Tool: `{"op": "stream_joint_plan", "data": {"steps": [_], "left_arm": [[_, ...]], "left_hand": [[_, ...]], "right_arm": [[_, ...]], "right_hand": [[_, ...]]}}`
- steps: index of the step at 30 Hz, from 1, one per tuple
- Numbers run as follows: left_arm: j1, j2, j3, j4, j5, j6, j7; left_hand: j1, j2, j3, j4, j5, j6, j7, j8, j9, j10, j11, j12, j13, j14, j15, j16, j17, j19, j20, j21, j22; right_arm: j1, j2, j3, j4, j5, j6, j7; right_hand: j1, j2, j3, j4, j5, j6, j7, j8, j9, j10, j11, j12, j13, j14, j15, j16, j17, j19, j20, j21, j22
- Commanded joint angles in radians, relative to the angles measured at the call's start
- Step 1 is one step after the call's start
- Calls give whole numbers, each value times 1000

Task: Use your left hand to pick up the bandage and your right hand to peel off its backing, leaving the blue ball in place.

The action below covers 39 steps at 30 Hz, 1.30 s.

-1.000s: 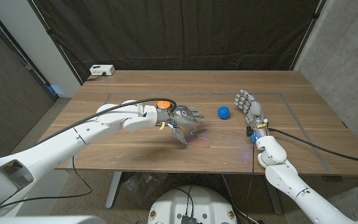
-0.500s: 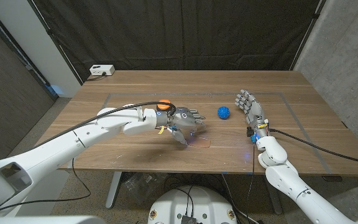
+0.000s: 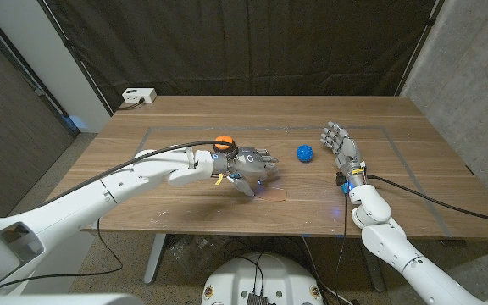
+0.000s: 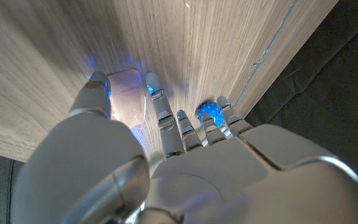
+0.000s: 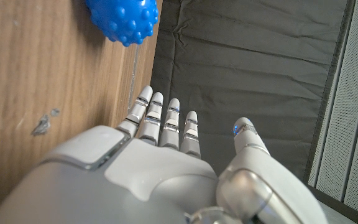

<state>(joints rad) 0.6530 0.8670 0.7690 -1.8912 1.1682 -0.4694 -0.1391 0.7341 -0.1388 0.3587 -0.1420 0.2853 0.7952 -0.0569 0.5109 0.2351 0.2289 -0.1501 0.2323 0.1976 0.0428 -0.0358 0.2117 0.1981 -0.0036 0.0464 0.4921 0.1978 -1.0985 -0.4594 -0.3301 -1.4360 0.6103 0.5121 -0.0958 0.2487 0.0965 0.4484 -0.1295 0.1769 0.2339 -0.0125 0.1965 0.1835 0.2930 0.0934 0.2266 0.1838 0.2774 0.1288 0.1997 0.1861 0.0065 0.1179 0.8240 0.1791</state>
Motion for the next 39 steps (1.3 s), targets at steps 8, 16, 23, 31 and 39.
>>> {"op": "stream_joint_plan", "data": {"steps": [8, 16, 23, 31, 39], "left_arm": [[-24, -14, 13, 32, -83, -39, -19], [-26, -20, 23, 50, -45, -48, 22], [-14, -11, 37, 56, 48, -19, 114], [-19, -8, 62, 73, 95, -3, 159], [-45, -32, 72, 122, -15, -38, 106]], "left_hand": [[5, 6, -13, 8, 4, -46, -6, -4, 9, -4, 9, -8, 5, -1, 4, 0, 3, -2, 7, 2, 5], [10, 8, -18, 9, 4, -7, -5, 17, 12, 6, 0, -7, 5, 2, 2, 0, 3, 0, 4, 3, 5], [35, 11, -15, 1, 8, 20, -9, 35, 17, 21, -6, -5, 5, 12, -5, 1, 2, 12, 4, 8, 5], [58, 29, -9, 1, 9, 39, -13, 51, 23, 42, -18, -2, 6, 28, -17, 6, 3, 24, -4, 13, 6], [56, 41, -11, 10, 5, 10, -9, 45, 26, 47, -15, -4, 6, 34, -22, 7, 5, 26, -6, 15, 6]], "right_arm": [[9, 8, 0, 11, -2, 0, -8], [18, 9, -3, 20, -3, -3, -5], [22, 12, -5, 27, -3, -3, -5], [21, 16, -4, 32, -10, 7, -14], [14, 11, 1, 19, -15, 5, -25]], "right_hand": [[-9, 1, 8, 1, 6, 11, -2, -2, 3, 14, 2, -2, 5, 13, 0, -1, 2, 10, 4, -4, 3], [-10, 1, 9, 1, 6, 11, -2, -2, 3, 15, 3, -2, 5, 16, 1, 0, 2, 11, 5, -6, 3], [-11, 0, 9, 1, 6, 10, -3, -2, 3, 16, 2, -2, 5, 17, 2, 0, 2, 12, 5, -8, 3], [-15, -1, 8, 2, 5, 11, -4, -2, 3, 18, -1, -1, 5, 21, 0, 1, 3, 15, 7, -10, 3], [-18, -2, 8, 4, 5, 12, -5, -2, 3, 20, -2, -1, 5, 25, -1, 2, 3, 19, 8, -11, 3]]}}
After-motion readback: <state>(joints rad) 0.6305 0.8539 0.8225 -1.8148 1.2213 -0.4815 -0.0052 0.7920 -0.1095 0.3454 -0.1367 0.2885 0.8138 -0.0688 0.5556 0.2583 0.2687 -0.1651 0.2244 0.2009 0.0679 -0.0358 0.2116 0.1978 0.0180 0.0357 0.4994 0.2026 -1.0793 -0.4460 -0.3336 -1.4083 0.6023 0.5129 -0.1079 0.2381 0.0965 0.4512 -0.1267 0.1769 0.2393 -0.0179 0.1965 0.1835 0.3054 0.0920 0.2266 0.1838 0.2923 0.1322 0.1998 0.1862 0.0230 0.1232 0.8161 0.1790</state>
